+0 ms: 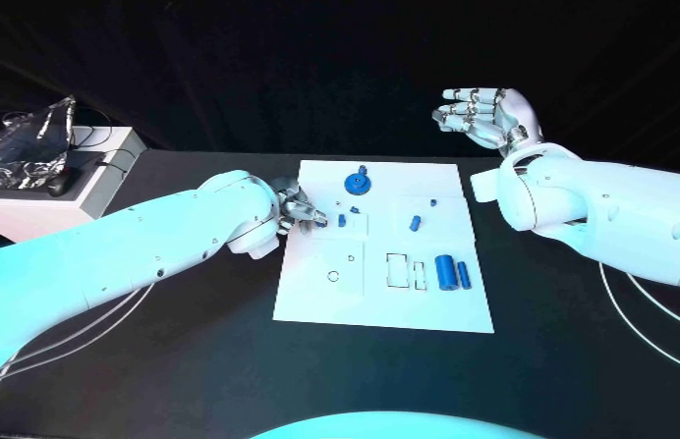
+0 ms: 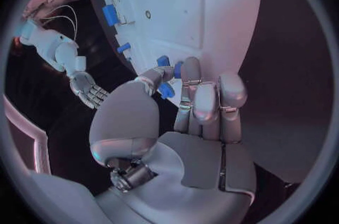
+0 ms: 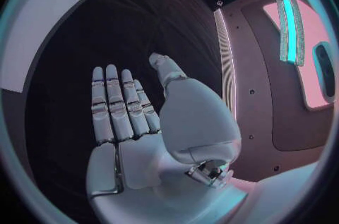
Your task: Assemble the parts on the task board
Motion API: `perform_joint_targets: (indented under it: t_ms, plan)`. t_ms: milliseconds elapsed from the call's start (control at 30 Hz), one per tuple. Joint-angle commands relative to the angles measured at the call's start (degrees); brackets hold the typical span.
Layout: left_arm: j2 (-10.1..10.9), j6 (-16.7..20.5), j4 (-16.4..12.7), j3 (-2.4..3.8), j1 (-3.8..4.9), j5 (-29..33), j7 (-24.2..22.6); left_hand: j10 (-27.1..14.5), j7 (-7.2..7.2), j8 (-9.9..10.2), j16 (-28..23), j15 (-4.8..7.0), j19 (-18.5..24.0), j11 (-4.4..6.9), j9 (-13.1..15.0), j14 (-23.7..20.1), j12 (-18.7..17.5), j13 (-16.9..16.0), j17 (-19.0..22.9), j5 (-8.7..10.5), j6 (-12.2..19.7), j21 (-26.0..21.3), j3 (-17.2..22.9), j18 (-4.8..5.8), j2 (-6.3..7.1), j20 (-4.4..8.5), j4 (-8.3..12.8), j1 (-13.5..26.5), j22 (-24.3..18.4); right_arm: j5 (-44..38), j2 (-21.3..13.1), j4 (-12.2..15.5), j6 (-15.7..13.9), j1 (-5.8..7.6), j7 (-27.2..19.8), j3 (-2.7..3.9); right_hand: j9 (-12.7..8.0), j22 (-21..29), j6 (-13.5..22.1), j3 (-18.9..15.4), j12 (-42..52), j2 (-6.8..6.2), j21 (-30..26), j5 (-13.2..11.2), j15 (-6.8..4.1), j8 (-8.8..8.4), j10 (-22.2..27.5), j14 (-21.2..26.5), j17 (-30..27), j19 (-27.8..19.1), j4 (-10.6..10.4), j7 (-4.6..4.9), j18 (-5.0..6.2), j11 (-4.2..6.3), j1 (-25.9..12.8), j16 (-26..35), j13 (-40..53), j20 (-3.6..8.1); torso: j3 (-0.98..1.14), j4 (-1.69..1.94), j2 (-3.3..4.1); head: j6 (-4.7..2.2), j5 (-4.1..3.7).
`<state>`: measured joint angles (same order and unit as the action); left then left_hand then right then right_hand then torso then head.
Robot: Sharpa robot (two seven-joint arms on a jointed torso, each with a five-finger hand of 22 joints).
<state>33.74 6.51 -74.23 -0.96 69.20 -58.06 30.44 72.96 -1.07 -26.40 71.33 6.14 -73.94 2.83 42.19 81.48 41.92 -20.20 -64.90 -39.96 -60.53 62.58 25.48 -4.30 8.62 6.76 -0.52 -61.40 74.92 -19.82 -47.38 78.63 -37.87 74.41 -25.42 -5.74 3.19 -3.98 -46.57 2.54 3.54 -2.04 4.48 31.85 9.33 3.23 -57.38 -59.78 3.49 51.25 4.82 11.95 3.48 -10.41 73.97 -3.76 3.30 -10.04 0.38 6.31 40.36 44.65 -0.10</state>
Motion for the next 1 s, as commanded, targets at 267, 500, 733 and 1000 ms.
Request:
perform_joint_targets:
  t_ms: [267,500,733,1000]
  plan:
    - [-0.64,-0.6,0.8,0.07,-0.1,-2.98,-0.67,0.78,-0.03,-0.07,-0.53,0.0,-0.18,0.72,0.25,0.25,0.17,-0.07,0.12,-0.07,0.34,-0.07,9.34,0.7,-0.71,0.16,9.04,-0.1,3.31,-0.3,-0.03,0.26,1.41,-0.06,-0.49,0.02,-0.26,0.2,4.66,-1.29,-0.45,-0.04,-0.64,-0.22,0.87,-0.38,5.96,4.5,-0.17,-2.39,-0.11,1.57,0.06,-0.76,-0.22,0.48,-0.23,-0.87,-0.03,0.06,0.08,0.15,-0.13]
    - [-1.25,-1.17,1.18,0.07,-0.11,-3.67,-0.57,0.71,-0.05,-0.07,-0.6,-0.01,-0.12,0.71,0.29,0.27,0.19,-0.06,0.12,-0.05,0.39,-0.18,9.31,0.69,-0.69,0.15,8.98,-0.21,3.26,-0.4,0.1,0.28,2.0,-0.21,-0.28,0.02,-0.79,0.76,14.81,-2.03,-0.86,-2.95,-1.17,-0.02,2.34,-0.87,15.87,14.38,-0.55,-13.6,-4.82,3.25,0.1,-2.3,0.22,0.87,-0.61,-2.43,-0.01,0.06,0.08,0.3,-0.02]
    - [-1.86,-2.03,1.75,0.08,-0.1,-3.82,-0.45,0.64,-0.07,-0.06,-0.69,-0.03,-0.15,0.69,0.32,0.28,0.23,-0.06,0.15,0.01,0.45,-0.14,9.23,0.7,-0.69,0.13,8.87,-0.3,3.29,-0.42,0.1,0.31,2.19,-0.27,-0.14,0.02,-0.8,0.79,14.96,-2.03,-0.85,-2.93,-1.21,0.0,2.36,-0.88,16.06,14.56,-0.55,-13.8,-4.99,3.32,0.1,-2.35,0.31,0.86,-0.61,-2.48,0.02,-0.06,0.12,0.24,-0.11]
    - [-2.8,-2.98,2.58,0.02,-0.11,-4.08,-0.39,0.58,-0.09,-0.05,-0.8,-0.04,-0.08,0.67,0.33,0.26,0.27,-0.06,0.22,0.05,0.51,-0.25,9.16,0.68,-0.76,0.1,8.79,-0.41,3.25,-0.43,0.06,0.42,2.54,-0.3,-0.05,0.01,-0.8,0.76,14.85,-2.02,-0.86,-2.58,-1.16,0.08,2.38,-0.87,16.13,14.51,-0.56,-13.63,-5.05,3.29,0.14,-2.34,0.33,0.87,-0.62,-2.48,-0.01,-0.01,0.16,0.32,-0.31]
